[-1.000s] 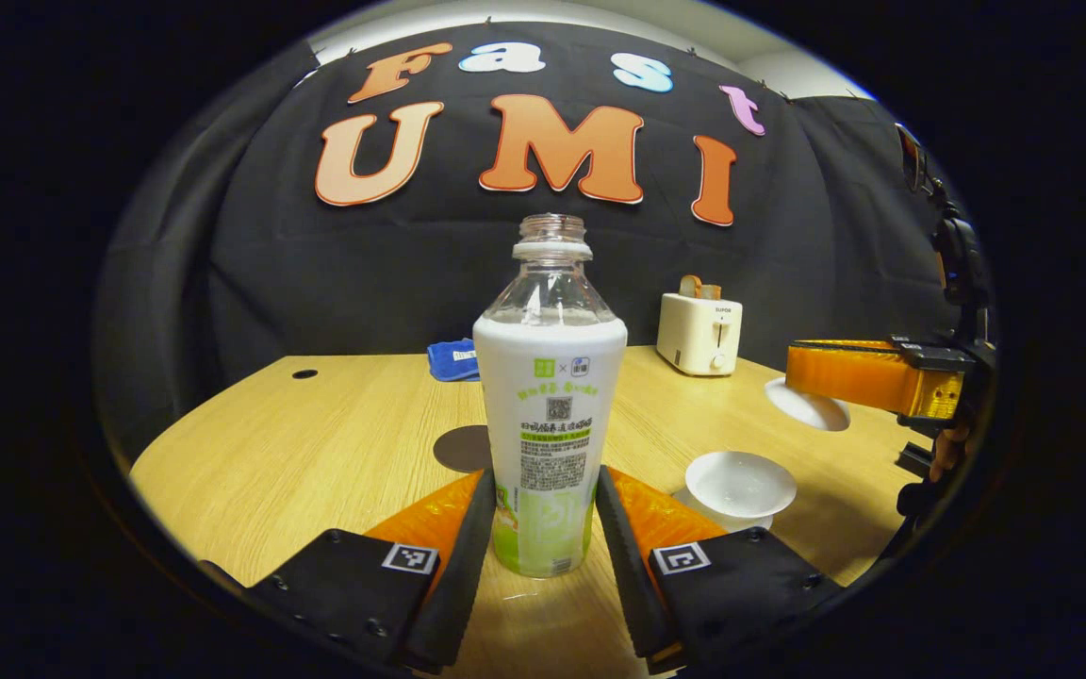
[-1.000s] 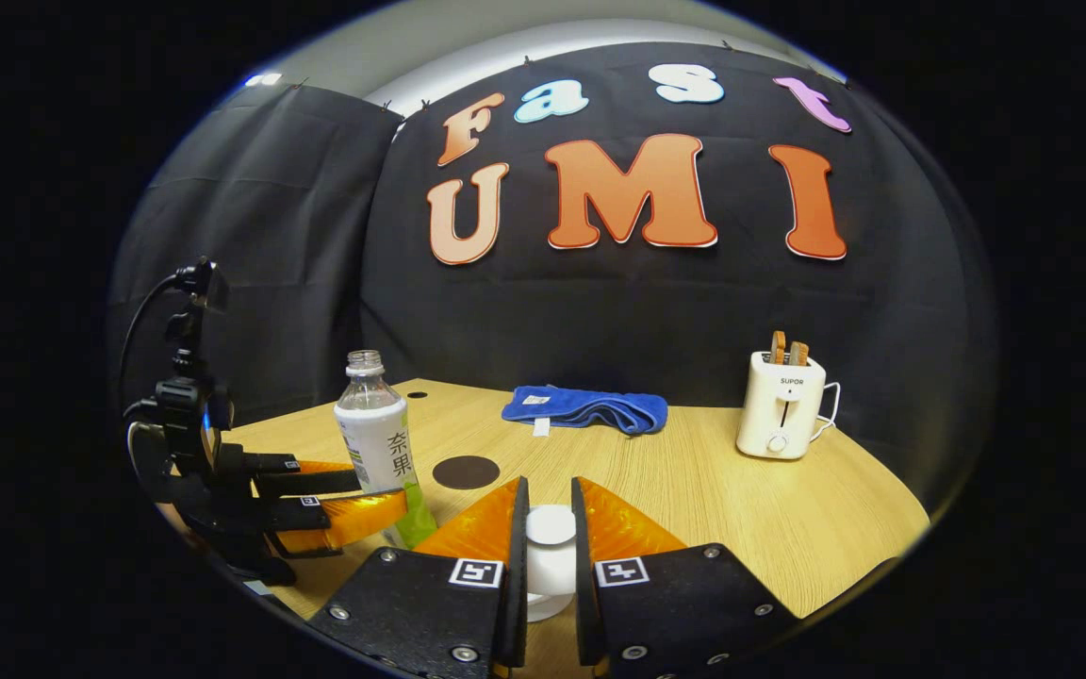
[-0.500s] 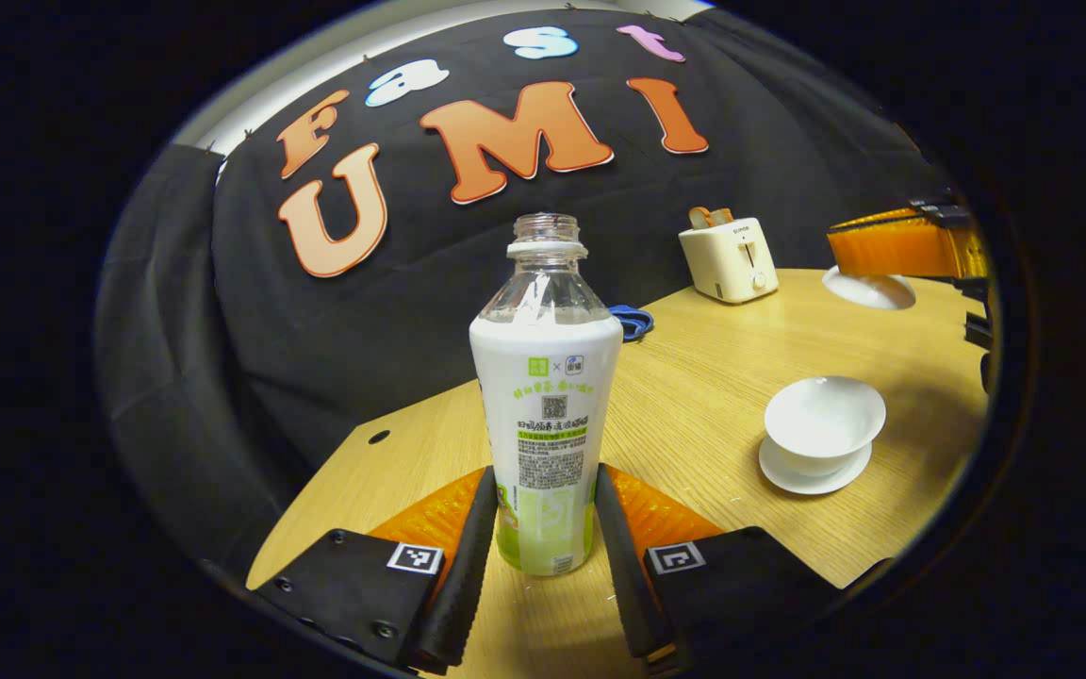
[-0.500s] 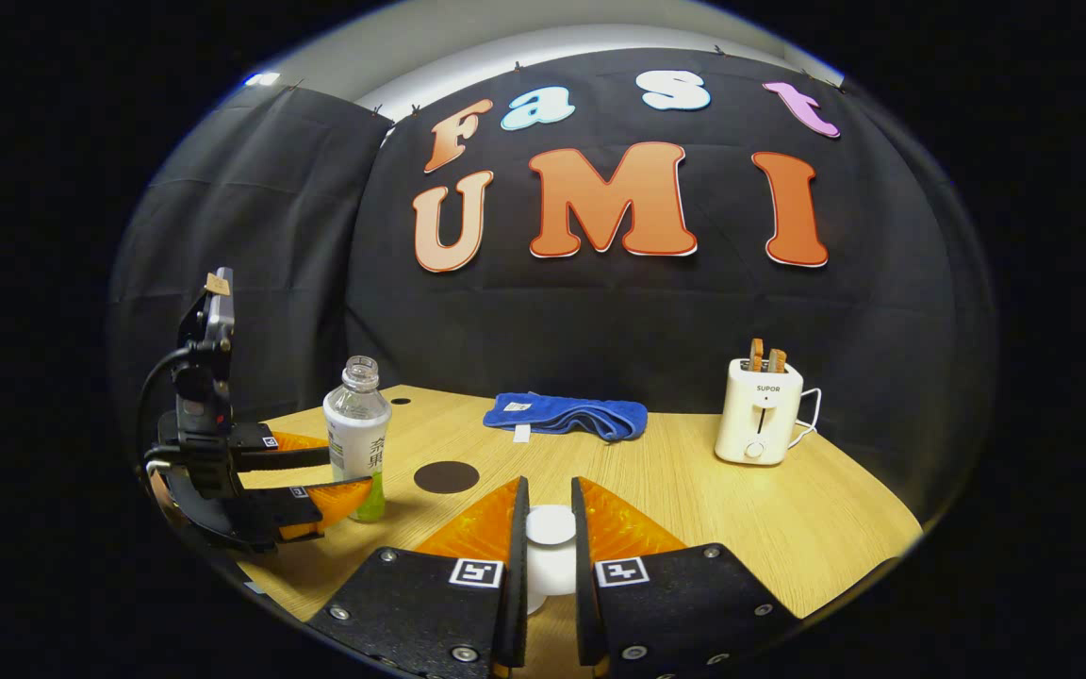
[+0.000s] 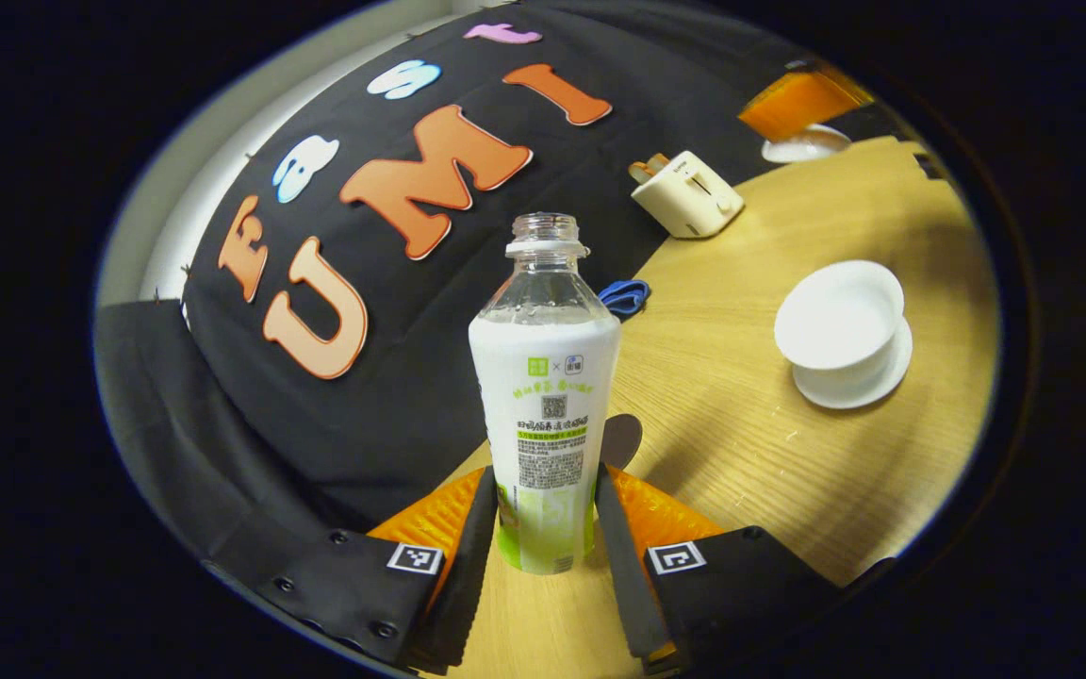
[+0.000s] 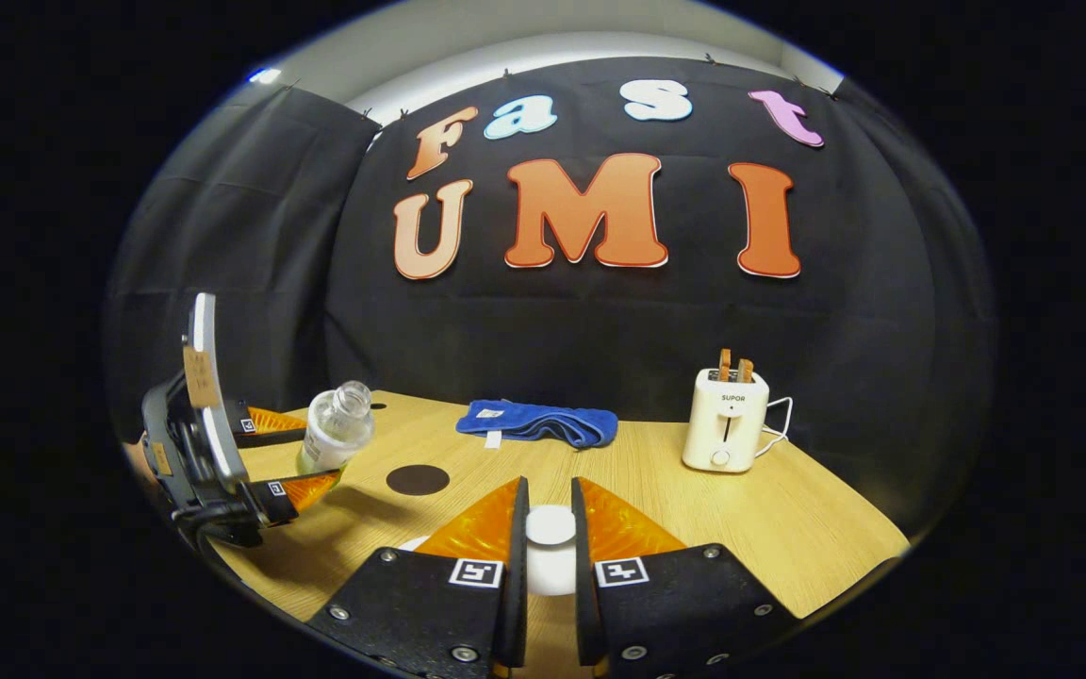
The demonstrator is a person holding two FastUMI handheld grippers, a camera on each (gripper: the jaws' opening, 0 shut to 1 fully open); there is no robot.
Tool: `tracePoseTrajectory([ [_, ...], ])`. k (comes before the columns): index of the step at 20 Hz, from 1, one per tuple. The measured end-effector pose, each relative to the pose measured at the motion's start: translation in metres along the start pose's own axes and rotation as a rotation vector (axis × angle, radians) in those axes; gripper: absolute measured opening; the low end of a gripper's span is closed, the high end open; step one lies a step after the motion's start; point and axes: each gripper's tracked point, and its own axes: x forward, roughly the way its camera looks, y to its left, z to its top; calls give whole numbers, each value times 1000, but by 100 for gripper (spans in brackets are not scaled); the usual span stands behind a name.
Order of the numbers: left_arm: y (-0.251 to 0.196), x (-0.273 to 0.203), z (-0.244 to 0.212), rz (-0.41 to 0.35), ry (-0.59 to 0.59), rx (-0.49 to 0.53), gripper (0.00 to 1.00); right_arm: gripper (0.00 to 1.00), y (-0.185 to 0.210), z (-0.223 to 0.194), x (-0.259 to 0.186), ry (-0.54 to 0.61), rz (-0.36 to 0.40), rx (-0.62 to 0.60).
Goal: Open the teacup lid with one hand, grasp the water bottle and pour water into the teacup with the other hand; after pouring, place the water bottle on the coaster and then close the teacup lid.
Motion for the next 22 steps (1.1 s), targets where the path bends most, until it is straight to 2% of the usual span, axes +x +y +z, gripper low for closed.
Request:
tracePoseTrajectory([
  [6, -14, 0, -4, -15, 7, 225, 63, 21, -13, 3, -5, -22, -30, -7],
  [16, -13, 0, 2, -14, -24, 496, 64, 22, -31, -2, -13, -24, -78, 7],
  [22, -5, 1, 7, 19, -56, 635, 65, 22, -35, -3, -16, -28, -88, 10],
])
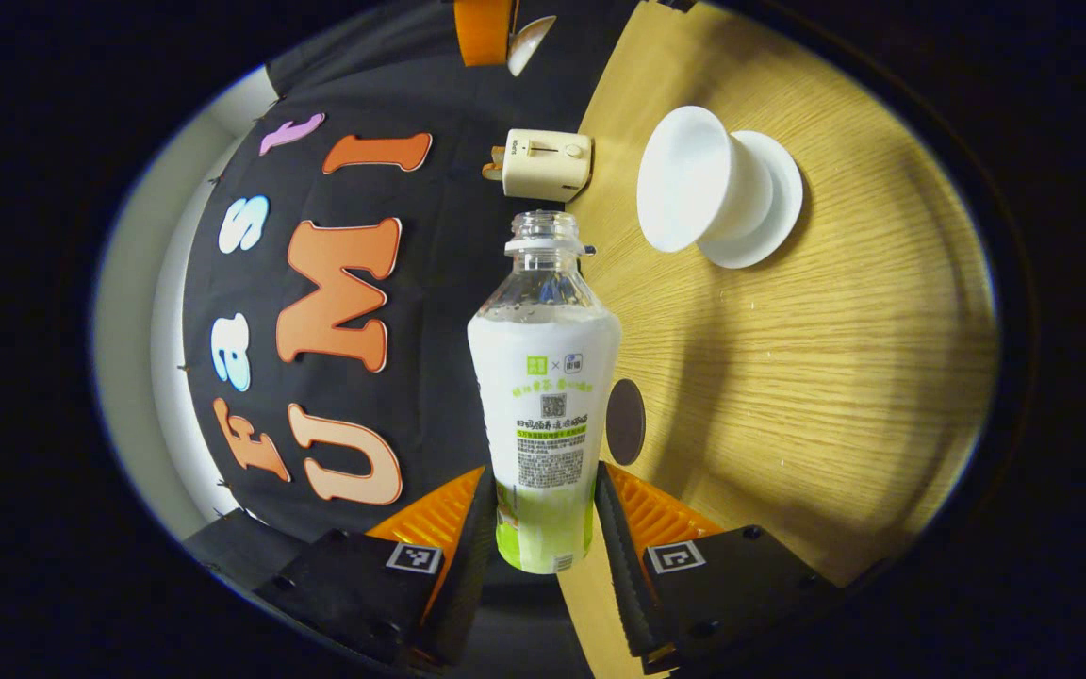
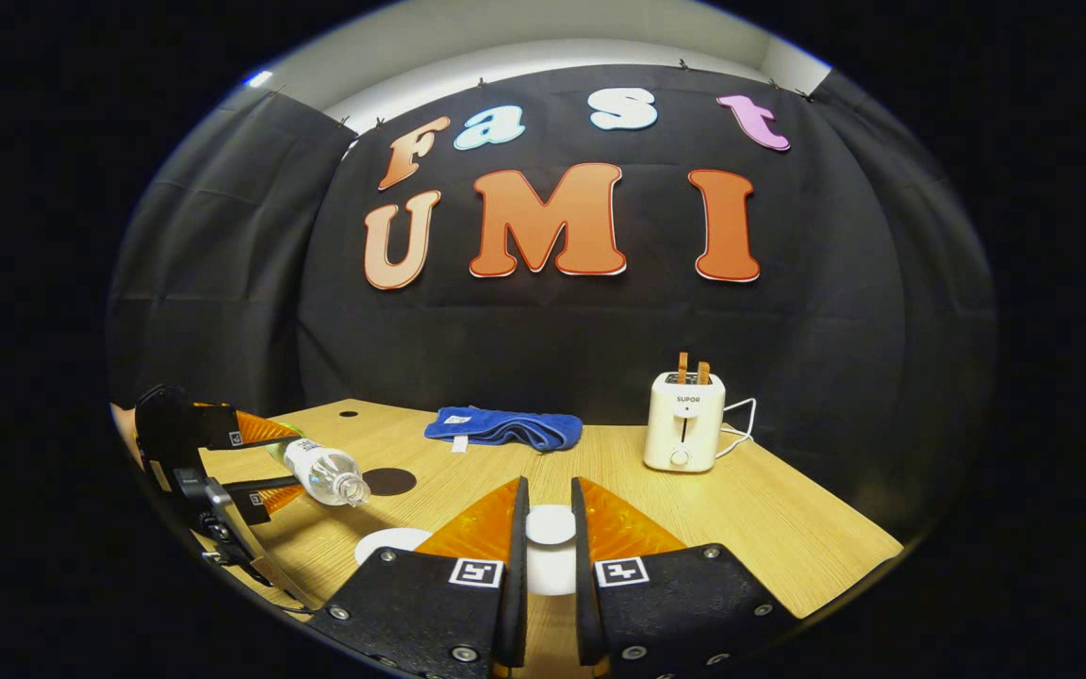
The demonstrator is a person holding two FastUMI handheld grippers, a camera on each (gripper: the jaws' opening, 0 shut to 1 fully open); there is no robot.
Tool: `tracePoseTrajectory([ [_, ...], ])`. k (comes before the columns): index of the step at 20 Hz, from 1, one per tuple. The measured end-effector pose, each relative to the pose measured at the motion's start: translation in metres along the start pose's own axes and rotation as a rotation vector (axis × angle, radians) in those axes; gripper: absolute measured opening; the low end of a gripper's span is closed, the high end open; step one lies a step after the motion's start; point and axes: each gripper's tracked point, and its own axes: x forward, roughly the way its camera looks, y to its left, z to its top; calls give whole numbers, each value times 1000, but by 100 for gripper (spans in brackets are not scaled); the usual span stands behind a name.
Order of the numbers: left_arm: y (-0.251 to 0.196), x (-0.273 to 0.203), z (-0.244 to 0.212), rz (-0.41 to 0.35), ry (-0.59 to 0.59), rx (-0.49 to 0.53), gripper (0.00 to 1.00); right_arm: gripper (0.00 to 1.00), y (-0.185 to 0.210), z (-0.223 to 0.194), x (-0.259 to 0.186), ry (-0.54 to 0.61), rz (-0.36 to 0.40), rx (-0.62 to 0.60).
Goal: Open the teacup lid with one hand, grasp the water bottle and pour water into the teacup with the other hand; after pouring, place the water bottle on the coaster and then close the teacup lid.
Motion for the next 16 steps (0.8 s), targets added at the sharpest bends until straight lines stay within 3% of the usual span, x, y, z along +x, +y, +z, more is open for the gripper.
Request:
tracePoseTrajectory([
  [4, 7, 1, -1, 17, -3, 70, 62, 22, -1, -1, -3, -3, -3, -2],
  [7, 16, -1, 0, 37, -13, 131, 67, 22, -2, -1, -4, -4, -2, -5],
  [9, 20, -1, 1, 48, -25, 162, 65, 22, -3, -1, -4, -7, -4, 0],
  [16, 26, -1, 3, 67, -46, 219, 64, 22, -5, -7, -5, 2, -3, 14],
])
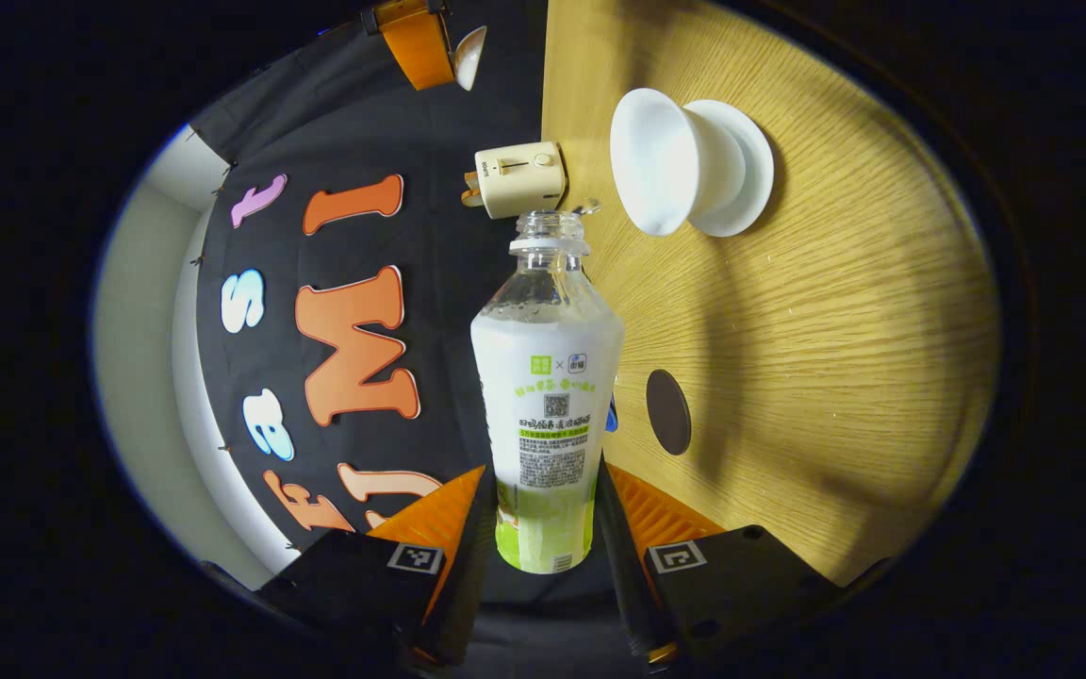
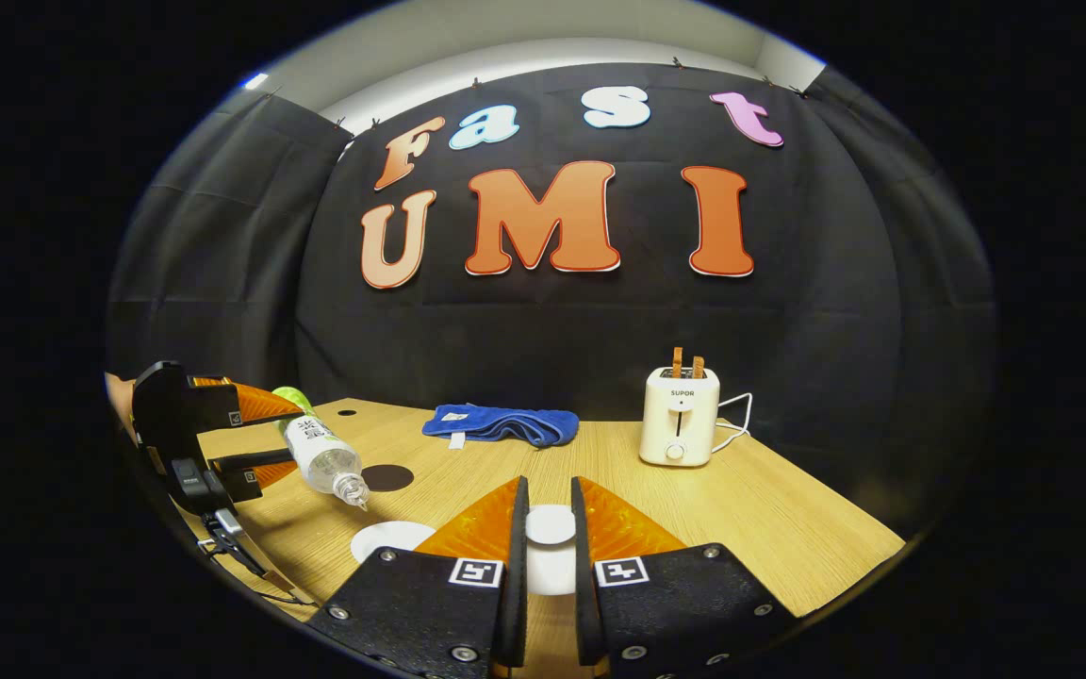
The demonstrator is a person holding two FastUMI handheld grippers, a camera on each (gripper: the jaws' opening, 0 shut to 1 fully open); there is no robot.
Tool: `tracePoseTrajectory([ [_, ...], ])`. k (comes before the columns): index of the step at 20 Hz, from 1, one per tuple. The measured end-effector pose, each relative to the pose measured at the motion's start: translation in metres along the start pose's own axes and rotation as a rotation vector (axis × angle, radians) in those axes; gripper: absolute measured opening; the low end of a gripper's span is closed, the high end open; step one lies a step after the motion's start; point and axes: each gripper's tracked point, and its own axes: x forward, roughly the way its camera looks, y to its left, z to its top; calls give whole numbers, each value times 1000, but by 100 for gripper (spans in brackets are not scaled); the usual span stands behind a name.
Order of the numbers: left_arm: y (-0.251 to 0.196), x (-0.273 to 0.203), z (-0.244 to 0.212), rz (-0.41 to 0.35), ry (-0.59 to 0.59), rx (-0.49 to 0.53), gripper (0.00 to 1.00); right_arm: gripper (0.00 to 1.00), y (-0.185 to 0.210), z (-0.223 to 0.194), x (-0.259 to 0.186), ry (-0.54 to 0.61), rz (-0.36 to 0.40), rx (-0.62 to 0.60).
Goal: Open the teacup lid with one hand, grasp the water bottle and pour water into the teacup with the other hand; after pouring, place the water bottle on the coaster and then close the teacup lid.
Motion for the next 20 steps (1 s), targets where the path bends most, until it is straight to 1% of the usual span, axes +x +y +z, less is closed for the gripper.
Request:
tracePoseTrajectory([
  [2, 1, 0, -2, 6, -1, 14, 65, 22, -1, -1, 0, 0, -1, 1],
  [3, 3, -1, 0, 13, -3, 24, 62, 22, -1, 0, 0, -1, 1, 1],
  [4, 4, -1, 0, 19, -4, 33, 64, 22, -1, 1, 0, -4, 1, 3],
  [7, 7, 2, -2, 34, -6, 49, 63, 22, 0, 2, -1, -8, 6, 4],
  [10, 11, 2, -2, 46, -10, 64, 66, 22, 4, 4, -2, -13, 19, -2],
  [12, 15, -1, -1, 55, -14, 77, 64, 22, 6, 5, -2, -16, 24, -1],
  [13, 16, -1, -1, 59, -14, 81, 66, 22, 7, 4, -2, -15, 28, -1],
  [14, 18, -1, -1, 63, -15, 86, 65, 22, 7, 4, -3, -15, 26, -2],
  [18, 33, 1, -3, 87, -20, 111, 65, 22, 11, 9, -4, -21, 40, -3],
  [19, 33, 0, -2, 92, -21, 116, 63, 22, 11, 10, -5, -24, 42, -4],
  [20, 36, 0, -2, 96, -21, 120, 63, 22, 11, 12, -5, -26, 44, -5],
])
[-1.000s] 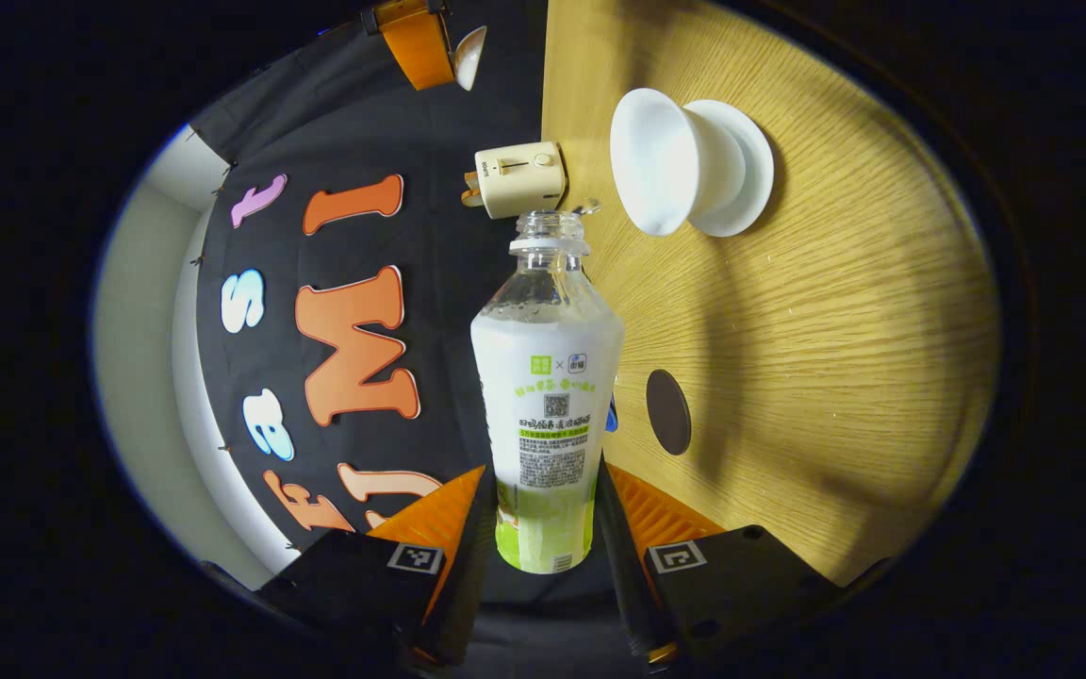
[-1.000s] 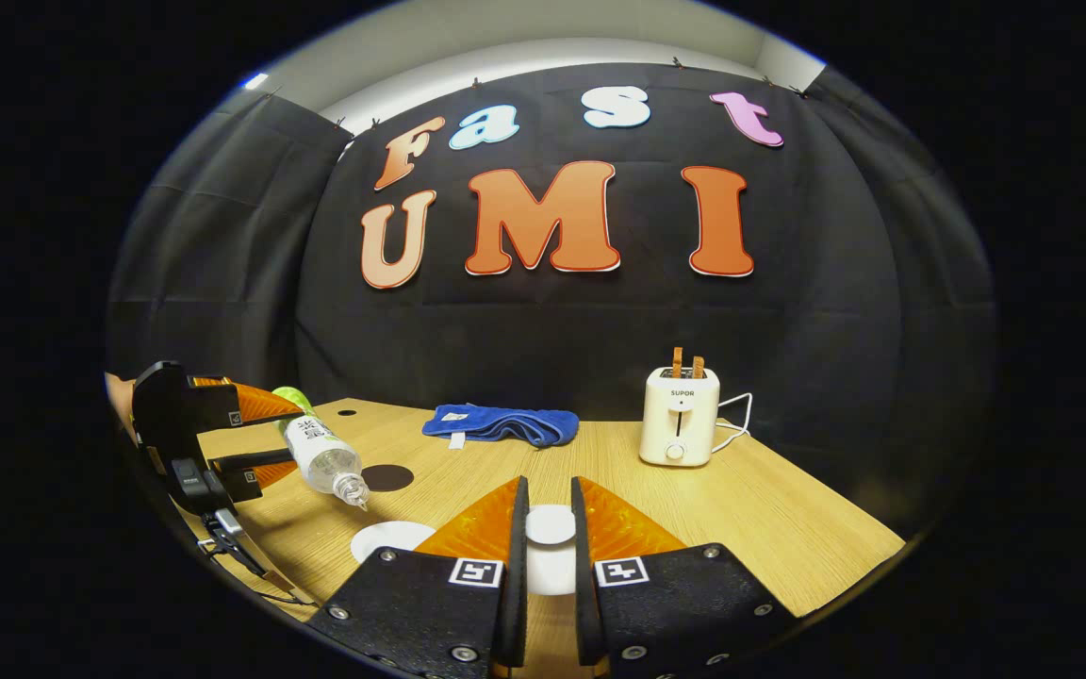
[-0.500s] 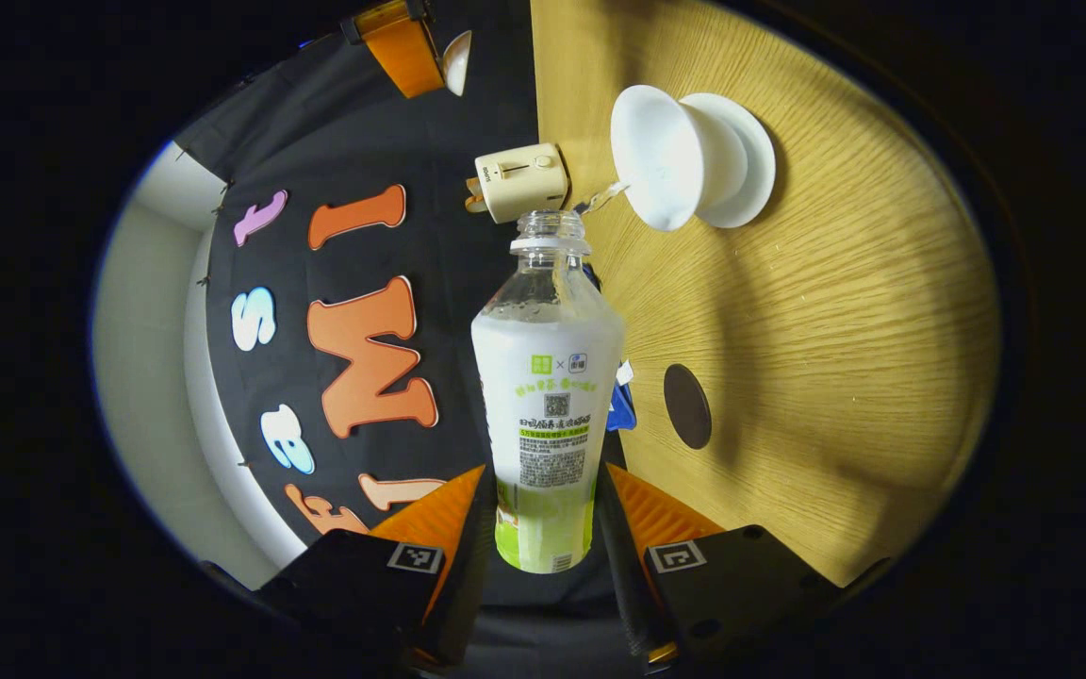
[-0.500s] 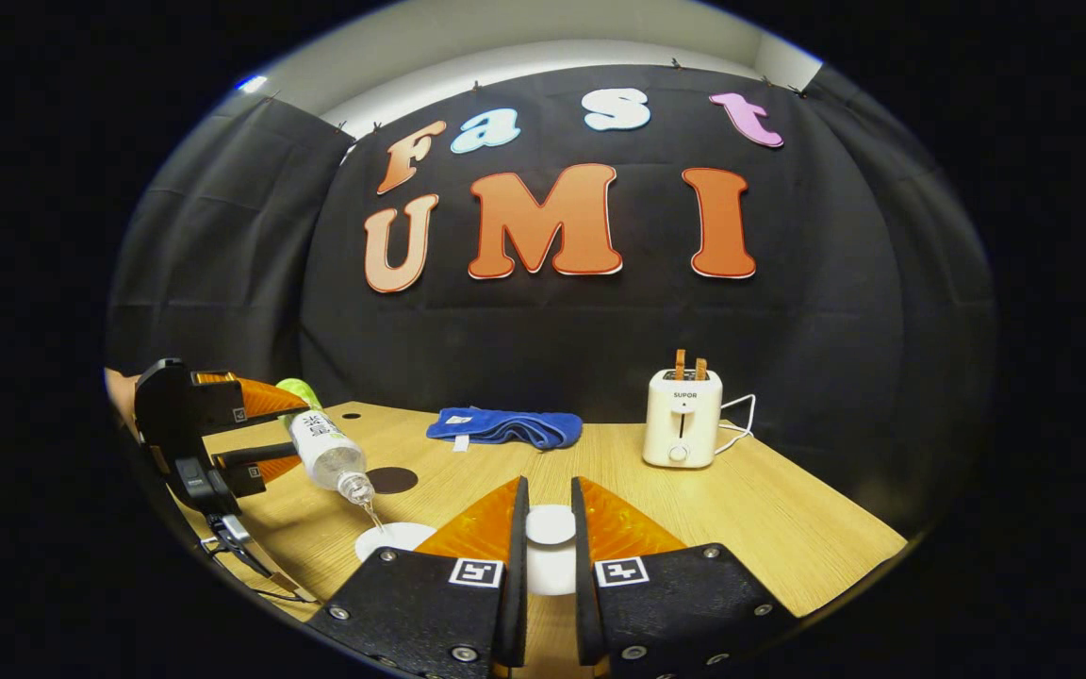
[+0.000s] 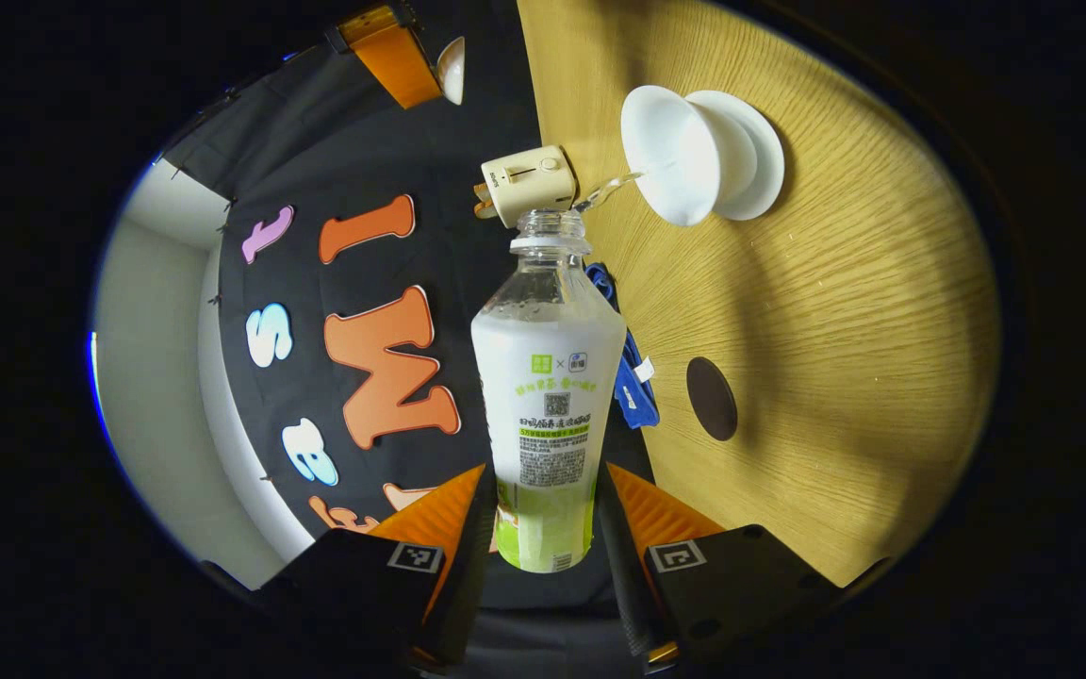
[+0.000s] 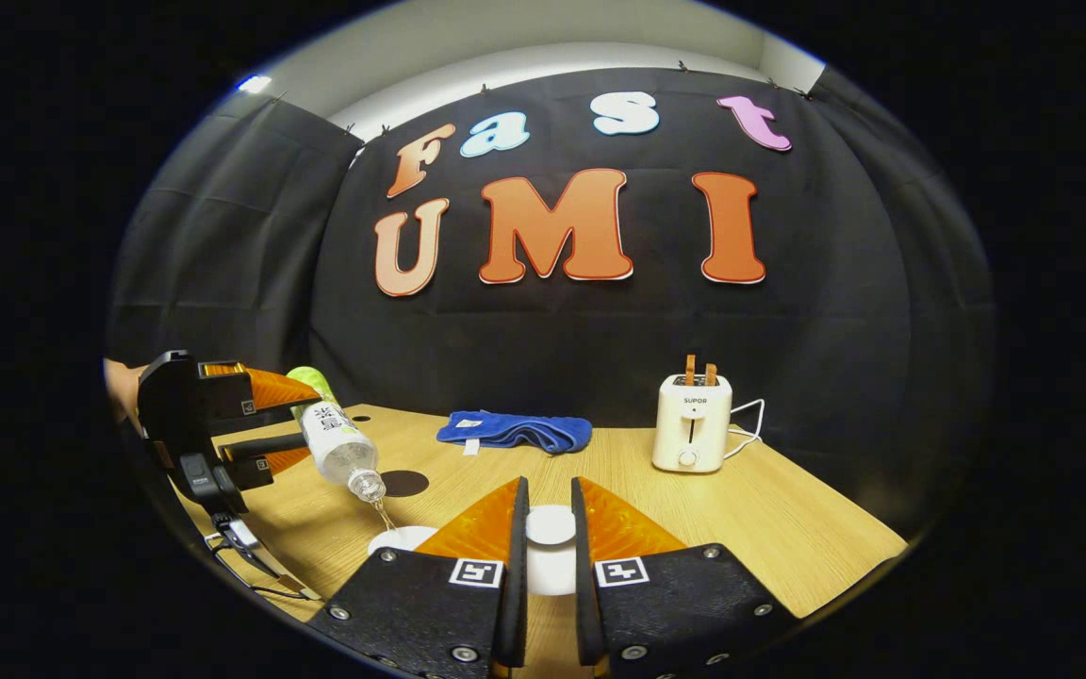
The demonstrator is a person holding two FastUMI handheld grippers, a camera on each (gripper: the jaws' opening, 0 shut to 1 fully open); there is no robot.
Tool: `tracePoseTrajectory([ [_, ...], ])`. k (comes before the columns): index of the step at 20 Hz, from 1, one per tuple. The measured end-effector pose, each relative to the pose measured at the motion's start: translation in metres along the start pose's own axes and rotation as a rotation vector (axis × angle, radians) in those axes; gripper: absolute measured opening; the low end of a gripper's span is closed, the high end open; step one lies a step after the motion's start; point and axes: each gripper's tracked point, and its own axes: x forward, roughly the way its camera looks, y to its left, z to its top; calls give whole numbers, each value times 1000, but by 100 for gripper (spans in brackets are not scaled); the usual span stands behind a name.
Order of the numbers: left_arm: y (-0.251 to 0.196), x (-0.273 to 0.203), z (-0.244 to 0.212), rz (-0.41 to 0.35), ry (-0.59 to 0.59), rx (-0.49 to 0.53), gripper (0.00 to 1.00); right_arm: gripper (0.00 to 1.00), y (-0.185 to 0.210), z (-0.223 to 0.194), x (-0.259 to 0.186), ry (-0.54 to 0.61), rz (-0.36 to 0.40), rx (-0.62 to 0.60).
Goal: Open the teacup lid with one hand, grasp the water bottle and pour water into the teacup with the other hand; after pouring, place the water bottle on the coaster and then close the teacup lid.
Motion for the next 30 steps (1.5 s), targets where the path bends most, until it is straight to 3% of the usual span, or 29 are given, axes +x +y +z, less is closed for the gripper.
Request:
tracePoseTrajectory([
  [17, 34, 1, 1, 47, -21, 82, 65, 22, 5, -1, -2, 0, 26, -2],
  [30, 17, 7, 11, -10, -46, 163, 65, 22, 9, -7, -5, 7, 42, -34],
])
